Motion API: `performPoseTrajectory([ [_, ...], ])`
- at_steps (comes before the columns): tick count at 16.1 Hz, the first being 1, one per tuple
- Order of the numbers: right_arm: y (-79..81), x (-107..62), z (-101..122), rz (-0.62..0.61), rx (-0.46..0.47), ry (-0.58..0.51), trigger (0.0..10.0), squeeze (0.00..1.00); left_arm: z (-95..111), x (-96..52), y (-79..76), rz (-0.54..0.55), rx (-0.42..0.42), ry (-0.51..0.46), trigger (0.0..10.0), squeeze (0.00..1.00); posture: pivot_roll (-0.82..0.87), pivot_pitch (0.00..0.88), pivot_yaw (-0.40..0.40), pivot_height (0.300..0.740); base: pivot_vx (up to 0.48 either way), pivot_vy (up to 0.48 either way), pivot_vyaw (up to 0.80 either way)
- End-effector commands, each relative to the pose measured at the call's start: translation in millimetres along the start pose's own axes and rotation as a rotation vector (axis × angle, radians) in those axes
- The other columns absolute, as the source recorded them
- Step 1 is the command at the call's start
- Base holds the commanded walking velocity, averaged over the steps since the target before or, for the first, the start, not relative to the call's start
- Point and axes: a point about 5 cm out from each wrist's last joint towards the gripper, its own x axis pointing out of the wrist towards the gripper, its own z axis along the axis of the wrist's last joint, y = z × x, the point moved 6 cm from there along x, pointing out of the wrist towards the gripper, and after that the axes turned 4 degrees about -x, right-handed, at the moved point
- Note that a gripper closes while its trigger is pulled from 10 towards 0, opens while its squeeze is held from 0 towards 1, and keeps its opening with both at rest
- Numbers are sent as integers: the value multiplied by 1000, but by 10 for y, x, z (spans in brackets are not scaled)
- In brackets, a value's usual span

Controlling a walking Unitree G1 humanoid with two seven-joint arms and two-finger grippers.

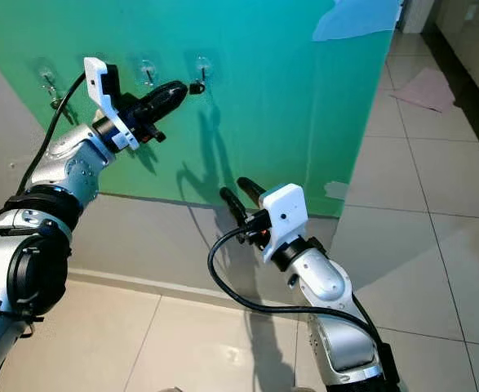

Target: Hang keys on a hook

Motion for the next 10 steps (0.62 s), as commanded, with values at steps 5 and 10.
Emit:
performPoseTrajectory([
  [5,41,43,34,20,-9,-13,10000,0,90,-77,117,54,-4,-27,10000,1000,-163,0,142,740,0,0,0],
  [10,51,51,30,22,-7,-15,10000,0,-2,-99,86,36,37,5,10000,1000,-156,0,140,740,0,0,0],
])
